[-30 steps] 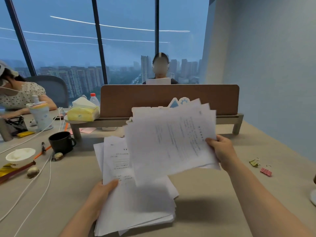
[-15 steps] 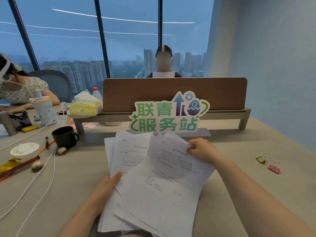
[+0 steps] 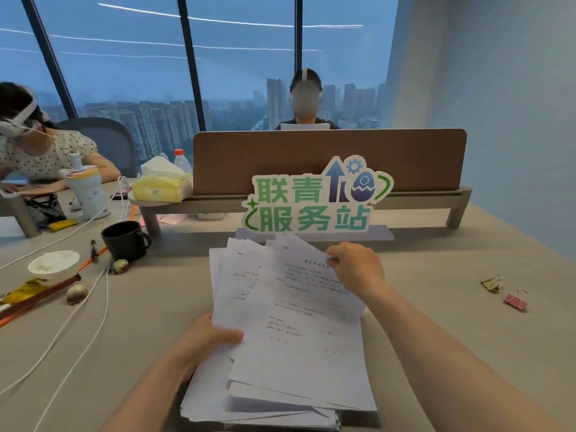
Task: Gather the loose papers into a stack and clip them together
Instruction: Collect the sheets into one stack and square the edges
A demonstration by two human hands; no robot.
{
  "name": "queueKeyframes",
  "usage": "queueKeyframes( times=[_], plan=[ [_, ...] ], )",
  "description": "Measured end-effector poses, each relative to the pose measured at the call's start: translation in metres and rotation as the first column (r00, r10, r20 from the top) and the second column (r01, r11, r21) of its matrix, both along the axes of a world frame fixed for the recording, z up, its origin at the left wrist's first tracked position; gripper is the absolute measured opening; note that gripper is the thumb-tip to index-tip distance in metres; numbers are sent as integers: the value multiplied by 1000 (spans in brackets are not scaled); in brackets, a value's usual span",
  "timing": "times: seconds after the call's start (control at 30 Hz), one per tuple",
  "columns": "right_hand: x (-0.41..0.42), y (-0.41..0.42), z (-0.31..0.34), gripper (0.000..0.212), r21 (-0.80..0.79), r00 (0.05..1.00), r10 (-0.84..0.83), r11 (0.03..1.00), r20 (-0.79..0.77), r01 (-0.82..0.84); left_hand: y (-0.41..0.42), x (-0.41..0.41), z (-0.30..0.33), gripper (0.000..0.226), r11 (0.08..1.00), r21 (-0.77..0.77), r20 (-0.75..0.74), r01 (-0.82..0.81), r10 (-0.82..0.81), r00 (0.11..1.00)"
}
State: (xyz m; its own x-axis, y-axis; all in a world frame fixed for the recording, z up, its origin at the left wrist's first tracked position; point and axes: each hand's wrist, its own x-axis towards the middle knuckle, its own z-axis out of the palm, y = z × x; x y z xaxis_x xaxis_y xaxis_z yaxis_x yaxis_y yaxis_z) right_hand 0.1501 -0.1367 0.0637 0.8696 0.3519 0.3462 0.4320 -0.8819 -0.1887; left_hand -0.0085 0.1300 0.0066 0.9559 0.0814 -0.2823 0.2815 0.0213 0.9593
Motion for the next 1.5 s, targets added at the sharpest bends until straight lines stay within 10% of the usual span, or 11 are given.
queueKeyframes(
  times=[0.6, 0.73, 0.97, 1.2, 1.5],
  plan=[
    [-8, 31, -2, 16, 42, 988, 100, 995, -118, -96, 1, 5, 8, 42, 999, -4, -80, 45, -45, 996],
    [-8, 28, -11, 51, 220, 999, -29, 975, -45, 38, 1, 7, 0, 50, 998, 57, -62, -33, 36, 997],
    [-25, 7, -46, 94, 660, 850, -68, 599, -522, 453, -2, 4, 0, 56, 993, 42, -33, -113, 115, 993],
    [-34, -4, -64, 48, 746, 600, 461, 261, -654, 613, -12, 4, 7, 51, 978, -14, 44, -210, 210, 977],
    [-46, 0, 13, 20, 939, 890, 300, 132, -344, 319, -43, 13, 58, 15, 928, -55, 386, -369, 360, 849]
  ],
)
